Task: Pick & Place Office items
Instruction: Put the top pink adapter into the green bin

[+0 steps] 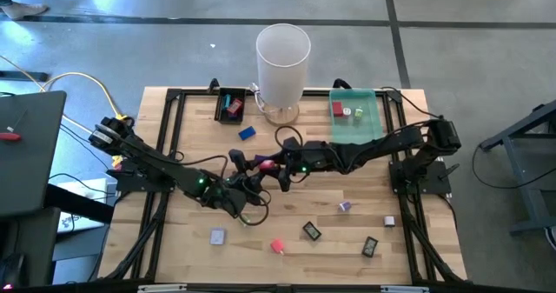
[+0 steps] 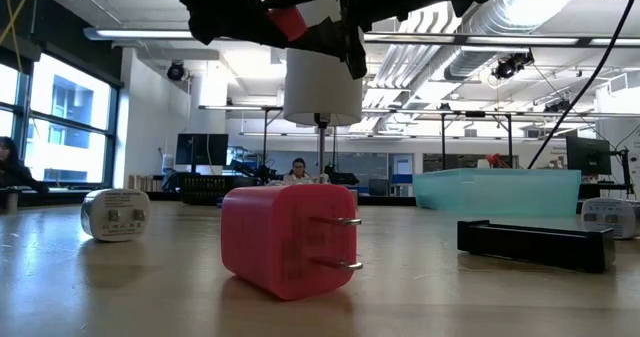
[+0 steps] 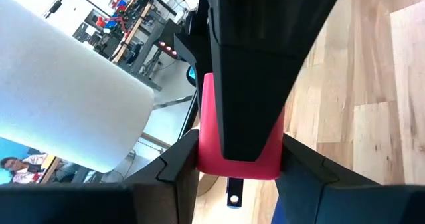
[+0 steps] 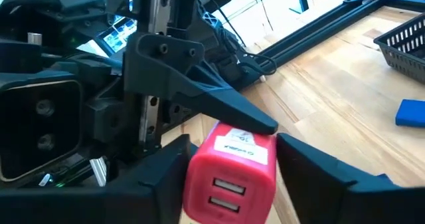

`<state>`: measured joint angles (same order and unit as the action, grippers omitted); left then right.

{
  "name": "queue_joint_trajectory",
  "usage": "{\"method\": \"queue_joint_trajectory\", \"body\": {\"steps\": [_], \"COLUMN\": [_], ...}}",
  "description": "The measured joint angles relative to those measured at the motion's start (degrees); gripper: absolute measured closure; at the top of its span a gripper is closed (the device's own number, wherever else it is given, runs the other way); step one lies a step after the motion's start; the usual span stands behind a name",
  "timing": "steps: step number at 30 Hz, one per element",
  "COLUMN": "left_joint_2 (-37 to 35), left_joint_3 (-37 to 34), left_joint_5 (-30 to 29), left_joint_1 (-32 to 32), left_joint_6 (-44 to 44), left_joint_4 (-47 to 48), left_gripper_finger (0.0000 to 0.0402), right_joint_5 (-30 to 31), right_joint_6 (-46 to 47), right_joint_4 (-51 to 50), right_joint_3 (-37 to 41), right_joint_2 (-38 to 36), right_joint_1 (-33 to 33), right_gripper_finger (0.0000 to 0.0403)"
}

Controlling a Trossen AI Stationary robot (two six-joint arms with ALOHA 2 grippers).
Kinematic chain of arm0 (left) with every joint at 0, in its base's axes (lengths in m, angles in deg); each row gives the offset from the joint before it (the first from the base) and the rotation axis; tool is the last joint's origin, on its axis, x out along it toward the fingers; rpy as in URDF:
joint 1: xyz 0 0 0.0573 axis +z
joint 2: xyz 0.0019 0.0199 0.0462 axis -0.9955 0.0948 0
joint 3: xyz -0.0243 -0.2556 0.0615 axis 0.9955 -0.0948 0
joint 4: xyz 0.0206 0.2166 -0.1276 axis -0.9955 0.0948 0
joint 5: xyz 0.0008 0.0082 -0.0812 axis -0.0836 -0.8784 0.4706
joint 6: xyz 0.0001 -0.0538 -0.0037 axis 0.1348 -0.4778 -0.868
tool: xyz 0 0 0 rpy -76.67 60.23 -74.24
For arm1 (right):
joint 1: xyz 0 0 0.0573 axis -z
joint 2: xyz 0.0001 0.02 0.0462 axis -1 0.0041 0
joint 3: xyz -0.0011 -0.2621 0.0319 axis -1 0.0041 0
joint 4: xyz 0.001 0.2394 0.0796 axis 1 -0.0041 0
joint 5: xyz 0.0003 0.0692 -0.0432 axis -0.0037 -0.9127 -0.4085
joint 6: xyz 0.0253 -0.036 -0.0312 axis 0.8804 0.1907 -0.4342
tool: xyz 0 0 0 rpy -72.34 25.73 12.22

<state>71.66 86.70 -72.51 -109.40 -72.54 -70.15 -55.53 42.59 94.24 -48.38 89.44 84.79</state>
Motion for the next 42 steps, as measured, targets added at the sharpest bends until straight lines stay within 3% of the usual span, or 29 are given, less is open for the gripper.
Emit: {"method": "queue_joint_trajectory", "body": {"steps": [5,18,24,31,35,42], "left_joint_2": [0.00,0.00,0.00,-0.04,-0.07,-0.07], "left_joint_3": [0.00,0.00,0.00,0.00,0.00,0.00], "left_joint_5": [1.22,2.73,2.76,7.66,8.95,9.45], "left_joint_1": [0.08,0.02,-0.53,-0.49,-0.53,-0.62], "left_joint_6": [0.26,-0.39,-5.62,-4.46,-4.52,-10.23], "left_joint_4": [0.47,-0.10,0.18,0.69,0.29,0.95], "left_gripper_finger": [0.0247,0.0225,0.0223,0.0218,0.0189,0.0101], "right_joint_5": [-0.33,-1.79,-1.90,-2.04,-2.08,-1.23], "right_joint_6": [0.77,-2.08,-2.82,-3.16,-3.37,-3.95], "right_joint_4": [-1.23,-2.38,-2.45,-3.83,-4.27,-4.41], "right_joint_3": [0.02,0.00,-0.02,0.00,0.00,0.00], "right_joint_2": [0.00,0.00,0.00,0.00,0.00,0.00], "right_joint_1": [0.71,0.48,0.46,0.39,0.42,0.07], "right_gripper_finger": [0.0253,0.0257,0.0257,0.0258,0.0258,0.0258]}}
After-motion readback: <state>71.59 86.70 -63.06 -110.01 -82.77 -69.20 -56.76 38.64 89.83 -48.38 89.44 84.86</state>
